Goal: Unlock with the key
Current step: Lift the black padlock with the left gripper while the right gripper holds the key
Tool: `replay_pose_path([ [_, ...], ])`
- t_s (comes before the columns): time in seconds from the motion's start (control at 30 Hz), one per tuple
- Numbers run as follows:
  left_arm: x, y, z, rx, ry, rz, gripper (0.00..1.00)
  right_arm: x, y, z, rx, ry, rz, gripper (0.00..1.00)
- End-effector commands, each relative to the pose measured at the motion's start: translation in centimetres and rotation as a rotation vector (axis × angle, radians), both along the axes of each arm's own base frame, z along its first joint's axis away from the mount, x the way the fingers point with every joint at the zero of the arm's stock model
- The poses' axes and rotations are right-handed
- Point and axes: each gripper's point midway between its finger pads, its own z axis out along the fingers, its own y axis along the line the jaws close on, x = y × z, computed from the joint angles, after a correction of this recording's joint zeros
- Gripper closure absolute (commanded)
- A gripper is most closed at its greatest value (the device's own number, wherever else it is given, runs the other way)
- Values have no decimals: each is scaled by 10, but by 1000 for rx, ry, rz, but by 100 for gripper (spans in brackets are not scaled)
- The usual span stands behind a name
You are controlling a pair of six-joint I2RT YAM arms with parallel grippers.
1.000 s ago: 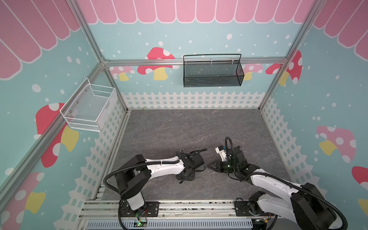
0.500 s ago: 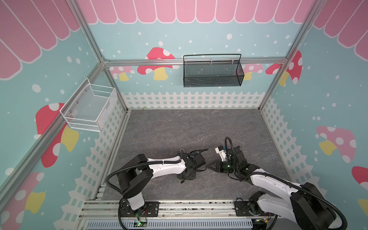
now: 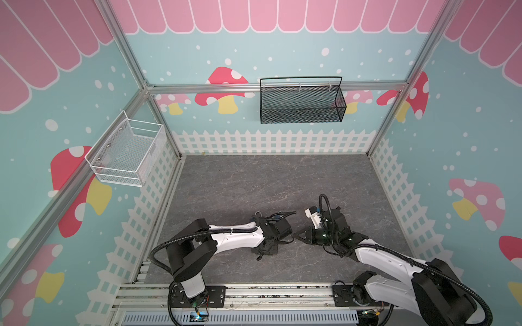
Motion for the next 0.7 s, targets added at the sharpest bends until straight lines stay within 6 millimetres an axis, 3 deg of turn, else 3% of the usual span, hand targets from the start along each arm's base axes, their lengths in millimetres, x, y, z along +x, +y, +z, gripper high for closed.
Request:
replay_pose_path([
  [0.0,-1,20,-8,79,-13,42,100,4,6,12,25,-30,15,100],
  [0.27,14,11,31,-54,-106,137,100,3,4,15,34,-26,1,100],
  [0.4,21,7,60,-169,-156,223,100,5,3,21,21,-36,-9,100],
  [0.67,43,-10,115,-615,-210,556,100,21,-5,40,-87,-104,-60,100],
])
